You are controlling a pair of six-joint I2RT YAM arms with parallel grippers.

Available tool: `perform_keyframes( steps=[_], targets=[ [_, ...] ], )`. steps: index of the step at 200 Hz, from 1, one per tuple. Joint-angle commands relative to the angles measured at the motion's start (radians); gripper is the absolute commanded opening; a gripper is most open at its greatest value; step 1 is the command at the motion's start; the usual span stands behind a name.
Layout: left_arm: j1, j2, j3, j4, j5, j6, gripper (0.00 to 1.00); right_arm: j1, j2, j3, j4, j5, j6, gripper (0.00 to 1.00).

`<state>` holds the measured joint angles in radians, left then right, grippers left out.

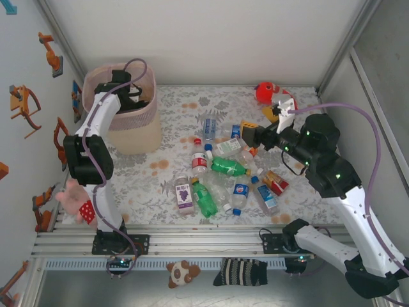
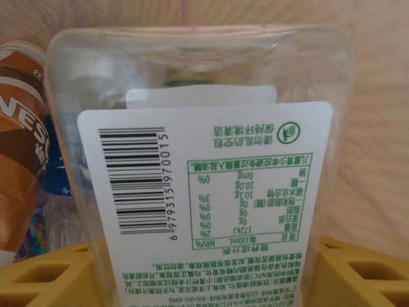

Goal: Put the plastic bottles in the bin

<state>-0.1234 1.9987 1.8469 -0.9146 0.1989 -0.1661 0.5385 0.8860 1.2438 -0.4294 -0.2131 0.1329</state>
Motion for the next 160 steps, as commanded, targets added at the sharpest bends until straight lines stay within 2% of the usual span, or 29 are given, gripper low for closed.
perform_keyframes(
  steps=[1, 32, 73, 160],
  targets=[
    [0.003, -0.059, -0.002, 0.022, 0.019, -0.016, 0.74, 0.003, -0.015, 0.022, -0.022, 0.031, -0.008, 0.85],
    [0.003, -0.120, 0.000, 0.020, 0.019, -0.014, 0.78, 0.003, -0.019, 0.019, -0.035, 0.044, -0.006, 0.85],
    [0.004, -0.201, 0.002, 0.015, 0.017, -0.013, 0.78, 0.003, -0.004, 0.018, -0.054, 0.083, 0.018, 0.84],
    [0.031, -0.403, -0.027, 0.049, 0.047, -0.026, 0.78, 0.003, 0.088, -0.018, -0.170, 0.314, 0.230, 0.77]
  ],
)
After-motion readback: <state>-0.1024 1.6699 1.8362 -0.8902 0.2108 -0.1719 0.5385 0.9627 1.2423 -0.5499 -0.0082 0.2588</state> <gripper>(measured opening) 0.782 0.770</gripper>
